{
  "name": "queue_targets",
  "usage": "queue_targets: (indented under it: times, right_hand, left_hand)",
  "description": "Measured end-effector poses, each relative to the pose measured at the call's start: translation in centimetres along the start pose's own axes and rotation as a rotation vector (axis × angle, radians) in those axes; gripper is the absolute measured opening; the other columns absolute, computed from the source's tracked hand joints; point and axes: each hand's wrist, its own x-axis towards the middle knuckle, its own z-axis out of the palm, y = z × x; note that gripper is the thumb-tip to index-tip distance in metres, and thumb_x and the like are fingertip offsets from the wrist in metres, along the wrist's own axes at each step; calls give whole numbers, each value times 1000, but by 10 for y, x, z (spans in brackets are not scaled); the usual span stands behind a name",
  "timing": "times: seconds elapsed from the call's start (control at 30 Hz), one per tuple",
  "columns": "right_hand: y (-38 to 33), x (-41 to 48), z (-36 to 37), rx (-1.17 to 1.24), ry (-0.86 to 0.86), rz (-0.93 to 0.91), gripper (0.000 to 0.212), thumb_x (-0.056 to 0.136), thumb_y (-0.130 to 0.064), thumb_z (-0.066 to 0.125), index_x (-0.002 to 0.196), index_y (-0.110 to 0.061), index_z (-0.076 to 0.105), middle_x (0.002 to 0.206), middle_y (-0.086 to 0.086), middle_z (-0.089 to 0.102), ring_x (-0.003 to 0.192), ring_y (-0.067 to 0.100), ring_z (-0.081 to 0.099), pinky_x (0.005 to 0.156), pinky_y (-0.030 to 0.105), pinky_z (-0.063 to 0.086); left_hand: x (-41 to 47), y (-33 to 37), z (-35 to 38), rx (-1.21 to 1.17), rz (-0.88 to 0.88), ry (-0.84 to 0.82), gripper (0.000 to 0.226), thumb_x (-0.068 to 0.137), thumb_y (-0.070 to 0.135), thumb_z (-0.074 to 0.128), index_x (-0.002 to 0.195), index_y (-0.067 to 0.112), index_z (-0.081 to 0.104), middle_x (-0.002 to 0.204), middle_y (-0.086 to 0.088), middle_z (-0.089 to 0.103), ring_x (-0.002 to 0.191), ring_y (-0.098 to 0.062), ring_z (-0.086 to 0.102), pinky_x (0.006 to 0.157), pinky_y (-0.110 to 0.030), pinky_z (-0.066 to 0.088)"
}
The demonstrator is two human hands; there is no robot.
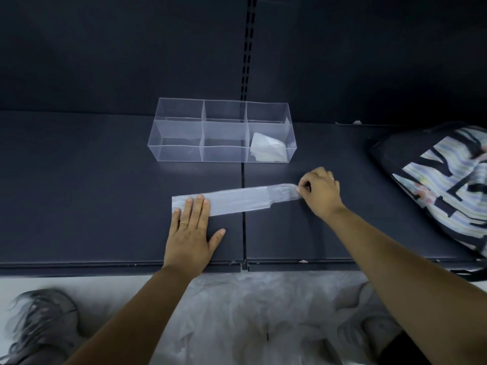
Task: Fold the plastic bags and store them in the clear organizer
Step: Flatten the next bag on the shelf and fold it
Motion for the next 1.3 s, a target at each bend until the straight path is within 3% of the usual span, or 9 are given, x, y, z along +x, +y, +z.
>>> queue_targets:
  times: [0.27,0.43,0.6,0.7,0.77,0.83,0.9,1.07,1.3]
  right_hand:
    - [10,-29,-22,611,-310,206,14,85,2,61,81,-11,58,66,7,61,56,14,55,50,20,46]
    - [15,-61,-40,667,-708,340,17,84,-4,69,99,-11,63,76,5,69,64,10,63,56,19,47]
    - [-7,-77,-64,787,-942,352,11,86,-5,66,94,-11,63,69,2,71,66,8,68,56,15,48]
    - [-26,-78,-82,827,-984,285,6,87,-10,66,92,-10,64,76,6,72,68,9,68,55,16,49]
    - [-35,-75,-89,795,-878,224,10,90,-22,62,89,-13,65,79,5,72,65,8,65,55,16,47]
    - [-39,-68,-89,677,-612,143,20,94,-35,56,91,-17,66,85,-4,70,67,8,57,59,18,43]
    - [-44,-61,-84,713,-494,51,25,98,-37,46,103,-25,67,103,-13,68,70,8,51,64,19,41]
    - [-69,-58,-44,846,-693,33,42,101,-46,31,105,-26,67,98,-5,73,55,10,45,58,19,41]
    - [-69,-61,2,782,-596,59,5,88,-13,67,93,-13,68,63,-12,67,51,-4,51,50,11,39]
  left_hand:
    - [11,-25,-9,-8,136,-30,99,76,76,-18,153,19,6,160,3,-6,146,-14,-11,118,-33,-11]
    - [4,-5,-21,-211,187,41,91,83,71,43,151,16,19,161,2,8,147,-10,-1,118,-31,-9]
    - [-29,95,-15,-453,378,4,88,84,60,57,152,18,19,160,1,13,147,-10,5,119,-28,-1]
    - [-37,135,-22,-792,192,139,55,90,33,63,141,18,46,147,1,45,134,-10,40,114,-24,26]
    - [-35,143,-32,-1001,-8,200,34,94,21,59,127,26,61,111,7,69,95,-5,63,91,-22,45]
    - [-30,140,-44,-1190,-142,153,27,95,18,57,112,35,69,77,11,62,65,-4,45,72,-20,43]
    - [-23,130,-56,-1371,-255,91,14,93,21,61,89,25,73,67,13,54,65,-5,43,64,-22,39]
    - [-4,89,-74,-1700,-455,-136,27,94,31,58,74,21,74,61,9,64,59,-2,57,67,-20,48]
    - [26,44,-56,-1760,-715,-175,28,97,20,54,119,4,61,112,-12,69,97,-23,68,80,-30,56]
